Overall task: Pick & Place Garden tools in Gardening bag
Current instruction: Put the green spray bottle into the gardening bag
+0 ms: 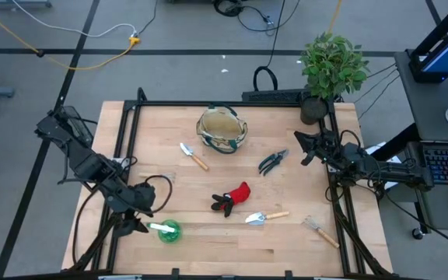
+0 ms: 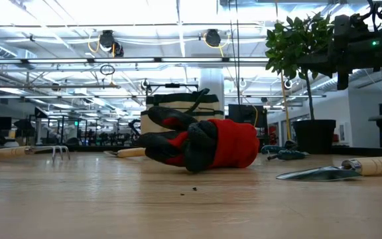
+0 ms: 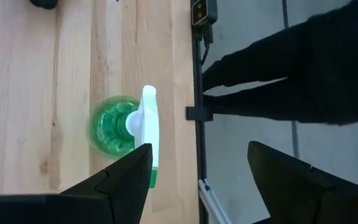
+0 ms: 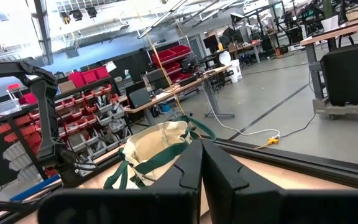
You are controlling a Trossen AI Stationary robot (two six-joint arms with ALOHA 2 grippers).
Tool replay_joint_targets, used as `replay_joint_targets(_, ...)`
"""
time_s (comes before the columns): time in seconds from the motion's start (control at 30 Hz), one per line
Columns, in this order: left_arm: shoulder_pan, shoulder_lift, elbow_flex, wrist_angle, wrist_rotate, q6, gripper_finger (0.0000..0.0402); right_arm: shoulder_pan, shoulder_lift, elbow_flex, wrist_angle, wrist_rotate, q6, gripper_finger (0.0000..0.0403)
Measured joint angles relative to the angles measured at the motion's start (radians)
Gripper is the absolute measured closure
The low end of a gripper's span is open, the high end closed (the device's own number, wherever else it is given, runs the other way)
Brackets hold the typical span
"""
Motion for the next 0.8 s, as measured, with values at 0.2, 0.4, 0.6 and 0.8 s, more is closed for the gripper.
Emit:
replay_joint_targets(0.2, 0.0, 0.006, 0.0, 0.0, -0.108, -0.02, 0.0133, 0.0, 0.0, 0.0, 0.0, 0.0, 0.0, 0.0399)
replay_joint_targets(0.4, 0.0, 0.071, 0.0, 0.0, -0.157, 0.024, 0.0133, 0.0, 0.0, 0.0, 0.0, 0.0, 0.0, 0.0399)
replay_joint_targets(0.6, -0.015, 0.169, -0.001, 0.0, -0.146, 0.055, 0.0133, 0.0, 0.0, 0.0, 0.0, 0.0, 0.0, 0.0399)
replay_joint_targets(0.8, -0.036, 0.206, -0.001, -0.002, -0.121, 0.063, 0.0133, 0.0, 0.0, 0.0, 0.0, 0.0, 0.0, 0.0399)
